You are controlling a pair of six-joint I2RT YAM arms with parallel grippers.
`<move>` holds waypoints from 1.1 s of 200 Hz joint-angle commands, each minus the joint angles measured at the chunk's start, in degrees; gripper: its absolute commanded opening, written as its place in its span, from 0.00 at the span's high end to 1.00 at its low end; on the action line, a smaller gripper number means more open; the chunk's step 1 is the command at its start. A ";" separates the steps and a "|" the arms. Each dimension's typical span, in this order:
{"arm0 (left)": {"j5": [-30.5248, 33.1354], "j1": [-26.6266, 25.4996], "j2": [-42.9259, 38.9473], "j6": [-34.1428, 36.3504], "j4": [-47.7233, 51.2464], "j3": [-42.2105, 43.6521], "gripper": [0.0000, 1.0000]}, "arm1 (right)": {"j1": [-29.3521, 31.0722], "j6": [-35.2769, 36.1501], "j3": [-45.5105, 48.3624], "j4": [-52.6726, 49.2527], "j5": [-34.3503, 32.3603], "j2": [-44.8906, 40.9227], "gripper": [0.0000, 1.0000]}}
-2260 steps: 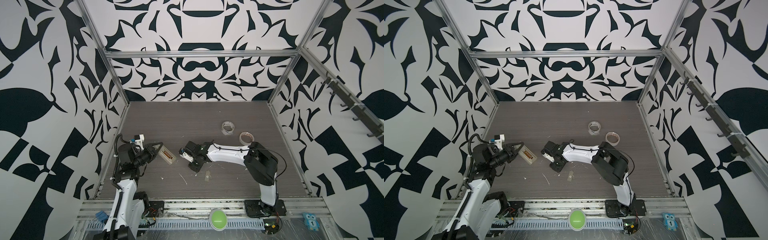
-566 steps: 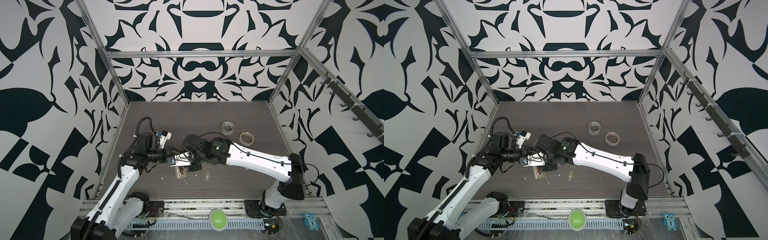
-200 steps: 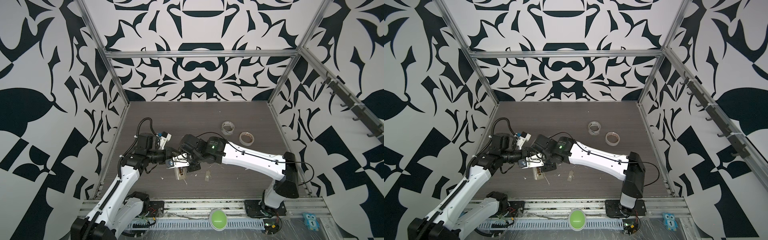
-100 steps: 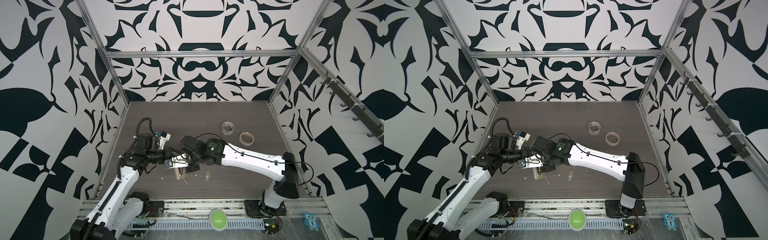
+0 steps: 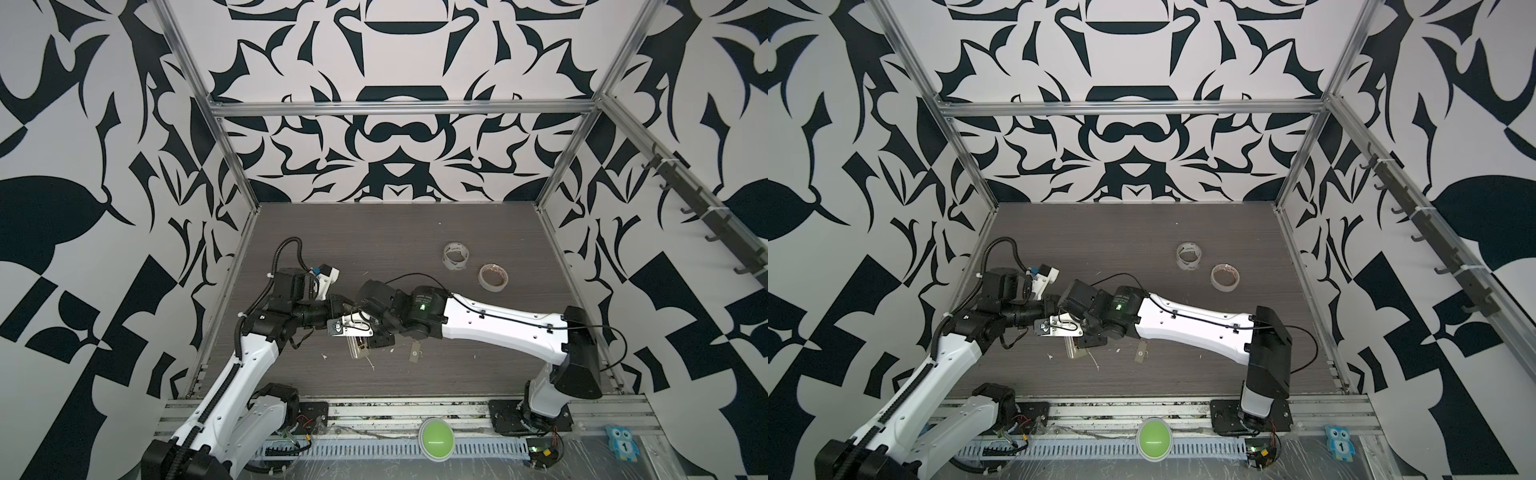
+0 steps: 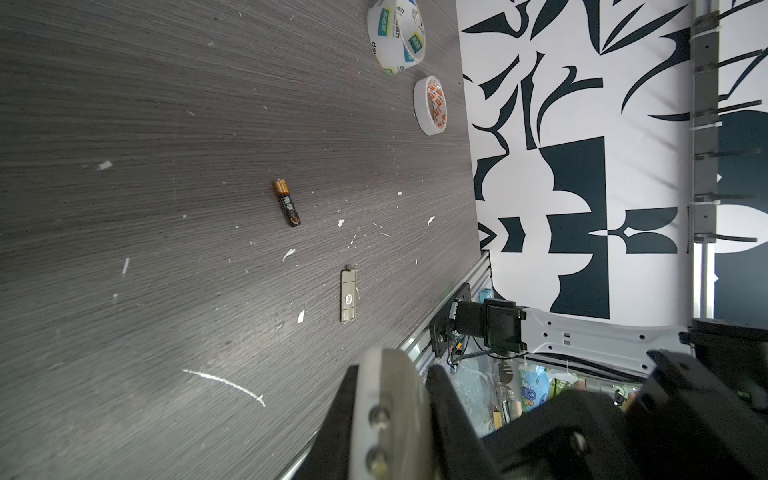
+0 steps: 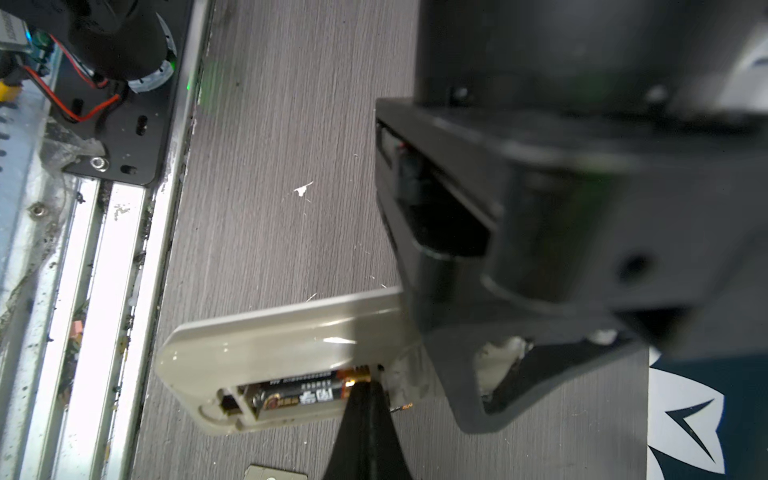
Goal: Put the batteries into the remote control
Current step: 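Open the right gripper and lift it away from the remote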
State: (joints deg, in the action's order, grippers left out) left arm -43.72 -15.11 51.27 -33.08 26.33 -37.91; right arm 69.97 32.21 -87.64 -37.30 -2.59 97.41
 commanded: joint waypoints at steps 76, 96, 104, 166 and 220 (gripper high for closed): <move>-4.43 -0.27 -1.69 -0.76 -2.03 -1.16 1.00 | 0.58 -10.08 -0.78 -3.33 -7.11 -7.76 0.87; -3.85 -0.26 -1.87 -0.76 -1.90 -1.20 1.00 | 0.53 -14.55 0.48 -2.44 -7.24 -11.77 0.80; -3.75 -0.21 -1.87 -0.68 -1.98 -1.15 1.00 | 0.53 -16.35 0.94 -1.90 -7.23 -13.15 0.76; -4.02 -0.25 -1.35 -0.76 -3.51 -0.94 1.00 | -2.89 -25.12 3.22 -5.24 -11.53 -16.18 0.54; -1.68 0.18 -1.51 -5.56 -10.02 3.01 1.00 | -12.78 -31.13 6.25 -4.95 -4.61 -14.02 0.52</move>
State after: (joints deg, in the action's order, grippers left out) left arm -46.11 -15.18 50.26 -35.33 21.45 -37.63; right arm 60.51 5.50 -82.54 -42.44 -10.41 82.28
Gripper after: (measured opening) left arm 0.246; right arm 0.482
